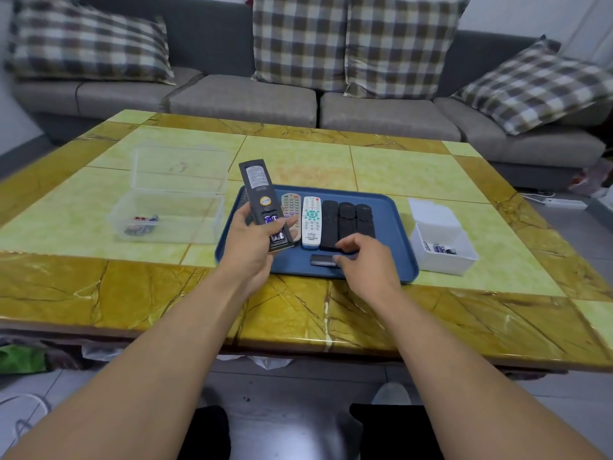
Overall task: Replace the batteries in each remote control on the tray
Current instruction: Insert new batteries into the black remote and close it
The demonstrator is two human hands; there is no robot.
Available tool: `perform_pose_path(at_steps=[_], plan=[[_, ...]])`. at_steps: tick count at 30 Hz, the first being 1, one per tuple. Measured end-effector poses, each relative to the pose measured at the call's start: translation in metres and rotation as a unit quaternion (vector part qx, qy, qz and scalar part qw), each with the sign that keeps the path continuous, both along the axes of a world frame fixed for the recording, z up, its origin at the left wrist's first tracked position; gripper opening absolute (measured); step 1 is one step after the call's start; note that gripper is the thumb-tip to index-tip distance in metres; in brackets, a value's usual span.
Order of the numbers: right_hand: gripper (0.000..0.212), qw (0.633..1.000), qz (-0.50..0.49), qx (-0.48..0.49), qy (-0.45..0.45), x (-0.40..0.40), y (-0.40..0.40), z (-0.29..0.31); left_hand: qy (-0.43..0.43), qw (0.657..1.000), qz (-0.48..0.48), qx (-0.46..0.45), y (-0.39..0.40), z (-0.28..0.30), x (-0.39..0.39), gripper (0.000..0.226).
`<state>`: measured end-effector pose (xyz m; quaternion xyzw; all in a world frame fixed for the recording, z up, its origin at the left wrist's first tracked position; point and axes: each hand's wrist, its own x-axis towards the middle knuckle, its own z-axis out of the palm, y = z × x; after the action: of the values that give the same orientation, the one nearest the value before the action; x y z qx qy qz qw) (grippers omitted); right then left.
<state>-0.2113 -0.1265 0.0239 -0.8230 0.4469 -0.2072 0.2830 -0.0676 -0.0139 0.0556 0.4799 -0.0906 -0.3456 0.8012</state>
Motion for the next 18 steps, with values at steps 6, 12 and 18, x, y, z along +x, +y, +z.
perform_pose_path(at_steps=[6, 12, 18], plan=[[0.039, 0.988, 0.049, -0.014, 0.143, 0.015, 0.001, 0.001, -0.044, 0.999, -0.031, 0.008, 0.012, 0.001, 0.0, 0.066], [0.03, 0.985, 0.053, -0.005, 0.161, 0.021, 0.0, 0.007, -0.079, 0.995, -0.043, 0.04, 0.017, -0.005, 0.01, 0.04], [0.013, 0.992, 0.024, 0.07, -0.102, 0.018, 0.018, 0.02, -0.024, 0.998, 0.018, 0.053, 0.012, -0.018, 0.02, 0.027]])
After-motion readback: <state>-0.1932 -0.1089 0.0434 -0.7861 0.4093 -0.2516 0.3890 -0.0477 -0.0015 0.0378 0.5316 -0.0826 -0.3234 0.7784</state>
